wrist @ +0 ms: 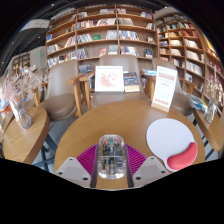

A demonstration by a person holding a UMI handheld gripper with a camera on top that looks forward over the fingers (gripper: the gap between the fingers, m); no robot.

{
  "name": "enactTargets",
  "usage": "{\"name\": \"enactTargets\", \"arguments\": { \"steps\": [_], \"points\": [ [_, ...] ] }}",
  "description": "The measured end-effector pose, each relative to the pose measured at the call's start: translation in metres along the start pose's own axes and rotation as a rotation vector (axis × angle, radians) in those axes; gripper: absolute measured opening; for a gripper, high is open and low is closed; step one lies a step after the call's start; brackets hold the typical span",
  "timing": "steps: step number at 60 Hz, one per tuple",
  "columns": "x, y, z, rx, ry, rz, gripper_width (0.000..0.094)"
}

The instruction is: Arrange mouse

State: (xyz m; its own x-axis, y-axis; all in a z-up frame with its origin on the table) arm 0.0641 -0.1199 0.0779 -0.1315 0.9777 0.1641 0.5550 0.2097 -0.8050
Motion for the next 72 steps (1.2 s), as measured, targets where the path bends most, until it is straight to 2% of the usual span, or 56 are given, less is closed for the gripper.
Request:
{"name": "enactTargets", "arguments": {
  "steps": [7,14,17,27,40,49,55,61,72],
  "points": [
    [0.055,-0.028,-0.013,0.044,0.012,0.041,0.0411],
    [0.136,-0.04,-0.002,0.066,0.128,0.013,0.0412],
    [0.166,-0.034,0.008,0.047,0.162,0.024,0.0411],
    [0.231,0.005,0.045,-0.026,0.18,0.075,0.0411],
    [0.243,0.043,0.07,-0.066,0.155,0.062,0.0425],
    [0.239,0.049,0.073,-0.059,0.164,0.023,0.0533],
    [0.244,0.045,0.063,-0.058,0.201,0.023,0.0858],
    [0.239,0.035,0.032,-0.037,0.219,0.027,0.0846],
    [0.215,0.028,-0.08,-0.003,0.207,0.013,0.085]
  ]
}}
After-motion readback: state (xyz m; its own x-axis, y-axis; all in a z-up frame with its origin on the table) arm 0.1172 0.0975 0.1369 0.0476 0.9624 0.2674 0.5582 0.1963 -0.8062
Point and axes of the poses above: the point between the fingertips, and its own axes, seen from behind it with the camera up: x to the right, y down, z forward, the way the camera looks, the point moved 8 cm from there along -z, backward, against the way the camera looks, and after that the axes turned 14 degrees about -z, right-handed, at the moved point
